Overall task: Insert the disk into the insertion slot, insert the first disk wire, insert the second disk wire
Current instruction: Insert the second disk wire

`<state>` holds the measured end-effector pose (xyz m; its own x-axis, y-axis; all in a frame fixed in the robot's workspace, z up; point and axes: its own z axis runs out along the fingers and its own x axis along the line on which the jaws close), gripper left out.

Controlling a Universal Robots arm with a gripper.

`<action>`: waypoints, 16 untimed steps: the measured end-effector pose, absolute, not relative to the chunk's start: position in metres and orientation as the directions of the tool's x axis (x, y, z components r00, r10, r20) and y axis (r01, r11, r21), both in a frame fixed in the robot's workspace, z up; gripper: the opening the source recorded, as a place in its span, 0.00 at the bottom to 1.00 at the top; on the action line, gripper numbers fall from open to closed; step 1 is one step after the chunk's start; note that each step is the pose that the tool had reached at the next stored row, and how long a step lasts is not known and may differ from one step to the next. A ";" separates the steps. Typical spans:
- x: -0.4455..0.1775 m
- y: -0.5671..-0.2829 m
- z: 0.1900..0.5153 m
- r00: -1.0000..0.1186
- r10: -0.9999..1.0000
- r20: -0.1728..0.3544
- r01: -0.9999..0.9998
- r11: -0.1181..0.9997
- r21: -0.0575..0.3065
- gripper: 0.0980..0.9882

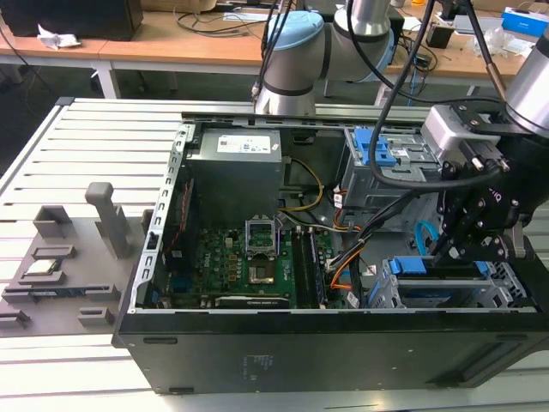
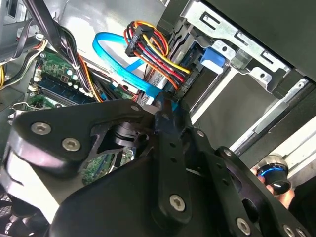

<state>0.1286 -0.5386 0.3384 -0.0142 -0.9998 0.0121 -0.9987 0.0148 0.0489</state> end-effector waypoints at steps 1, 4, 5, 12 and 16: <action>0.129 -0.539 0.340 -0.014 -1.000 0.012 -0.999 0.015 0.049 0.16; 0.129 -0.538 0.356 -0.014 -1.000 0.012 -0.999 0.015 0.049 0.16; 0.129 -0.538 0.360 -0.014 -1.000 0.012 -0.999 0.015 0.049 0.16; 0.129 -0.533 0.397 -0.014 -1.000 0.011 -0.999 0.015 0.049 0.01; 0.129 -0.533 0.398 -0.014 -1.000 0.011 -0.999 0.015 0.049 0.01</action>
